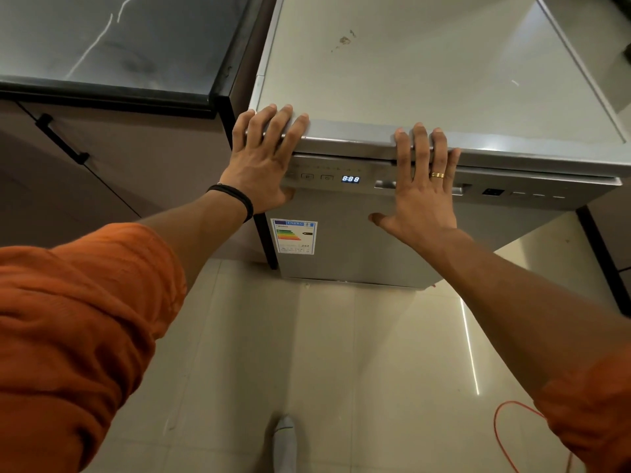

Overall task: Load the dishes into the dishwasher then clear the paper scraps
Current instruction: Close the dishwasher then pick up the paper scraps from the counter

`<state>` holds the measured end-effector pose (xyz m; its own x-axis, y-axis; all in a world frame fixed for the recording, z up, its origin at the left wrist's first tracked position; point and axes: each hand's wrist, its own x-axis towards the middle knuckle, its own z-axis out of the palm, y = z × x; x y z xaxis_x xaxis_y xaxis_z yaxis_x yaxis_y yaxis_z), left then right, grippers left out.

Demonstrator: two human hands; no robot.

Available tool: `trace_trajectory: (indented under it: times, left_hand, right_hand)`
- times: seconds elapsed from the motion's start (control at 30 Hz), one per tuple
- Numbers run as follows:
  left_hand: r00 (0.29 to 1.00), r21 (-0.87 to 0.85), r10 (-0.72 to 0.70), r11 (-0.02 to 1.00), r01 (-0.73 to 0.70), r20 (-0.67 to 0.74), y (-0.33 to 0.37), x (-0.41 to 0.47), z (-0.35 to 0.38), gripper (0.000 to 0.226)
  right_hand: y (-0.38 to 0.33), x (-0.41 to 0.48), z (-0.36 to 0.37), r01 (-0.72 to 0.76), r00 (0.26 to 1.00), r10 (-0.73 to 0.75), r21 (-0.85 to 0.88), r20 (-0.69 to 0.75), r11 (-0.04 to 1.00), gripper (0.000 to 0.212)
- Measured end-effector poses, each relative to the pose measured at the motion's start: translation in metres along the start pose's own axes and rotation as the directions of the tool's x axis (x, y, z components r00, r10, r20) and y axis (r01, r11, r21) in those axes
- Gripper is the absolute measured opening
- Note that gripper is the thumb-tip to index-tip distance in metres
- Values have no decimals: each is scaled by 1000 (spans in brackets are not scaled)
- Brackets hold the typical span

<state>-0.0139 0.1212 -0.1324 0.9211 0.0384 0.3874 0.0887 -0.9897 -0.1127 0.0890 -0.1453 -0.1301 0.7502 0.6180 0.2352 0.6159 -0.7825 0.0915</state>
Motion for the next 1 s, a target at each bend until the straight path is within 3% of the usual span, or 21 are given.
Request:
trace_trajectory:
  times: [0.5, 0.77, 1.0]
  left_hand:
    - [1000, -32, -10, 999, 10, 26, 0, -2, -3, 109]
    - [979, -154, -57, 984, 88, 198, 5, 1, -38, 113]
    - [890, -227, -34, 962, 153, 455, -3, 27, -77, 89]
  right_hand:
    - [-5, -2, -8, -34, 999, 35, -8, 26, 999, 134]
    - [1, 3, -50, 10, 965, -26, 63, 262, 998, 132]
    - [-3, 24, -105, -22, 842, -27, 84, 539, 996, 126]
